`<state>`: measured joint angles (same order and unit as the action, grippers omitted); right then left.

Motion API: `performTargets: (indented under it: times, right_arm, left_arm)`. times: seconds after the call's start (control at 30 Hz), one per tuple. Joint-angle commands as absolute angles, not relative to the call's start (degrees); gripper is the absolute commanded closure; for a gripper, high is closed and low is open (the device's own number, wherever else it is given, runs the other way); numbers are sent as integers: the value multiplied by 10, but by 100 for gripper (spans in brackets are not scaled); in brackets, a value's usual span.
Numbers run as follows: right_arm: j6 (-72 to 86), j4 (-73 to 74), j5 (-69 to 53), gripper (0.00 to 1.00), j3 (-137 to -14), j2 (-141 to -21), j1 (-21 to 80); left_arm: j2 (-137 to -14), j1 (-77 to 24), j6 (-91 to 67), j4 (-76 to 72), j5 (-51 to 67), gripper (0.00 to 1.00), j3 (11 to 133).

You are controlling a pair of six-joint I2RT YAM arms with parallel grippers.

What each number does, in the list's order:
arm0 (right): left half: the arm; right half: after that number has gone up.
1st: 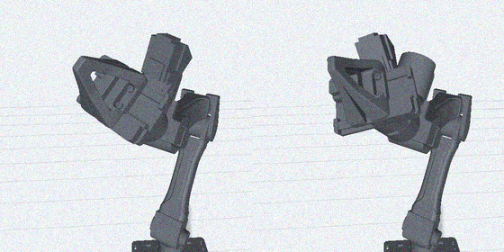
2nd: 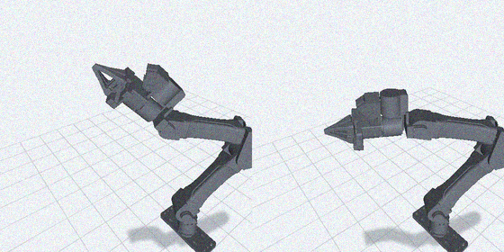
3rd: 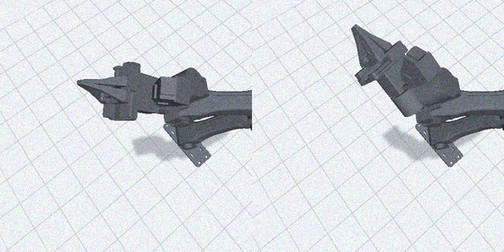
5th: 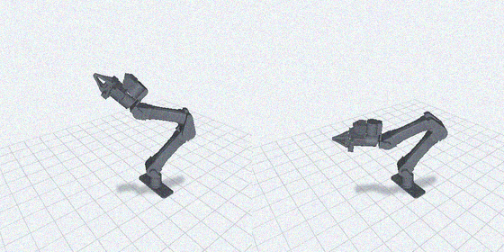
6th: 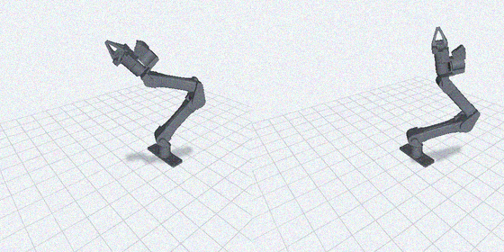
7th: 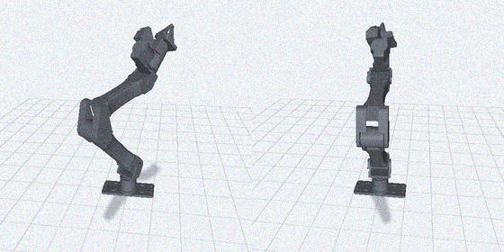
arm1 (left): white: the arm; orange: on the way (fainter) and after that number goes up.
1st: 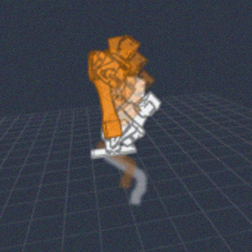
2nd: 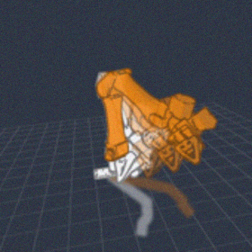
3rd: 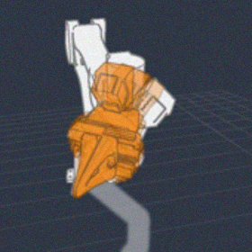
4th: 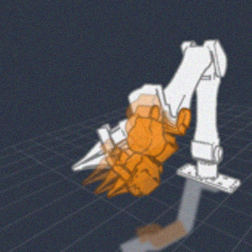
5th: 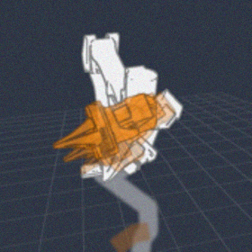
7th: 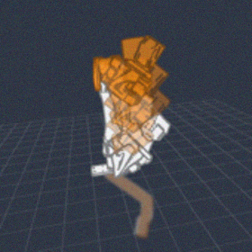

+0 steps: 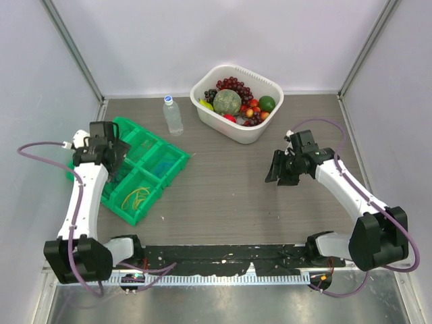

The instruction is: Untangle the cables

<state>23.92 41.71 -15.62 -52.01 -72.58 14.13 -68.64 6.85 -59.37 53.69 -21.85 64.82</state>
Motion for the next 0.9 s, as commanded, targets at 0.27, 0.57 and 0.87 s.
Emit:
performTargets:
  times: [0.27,0.57,0.87]
  right_arm:
    - [245,439,-119,37,-594,-614,140]
    - [274,408,-70,19,-620,-463,140]
    - [254,422,-2,17,-777,-377,139]
  left_arm:
    - [-518,-208,-539,246,41,14,585]
    - [-425,-308,-508,120,156,12,604]
    - [-430,-309,-441,111,217,1,810]
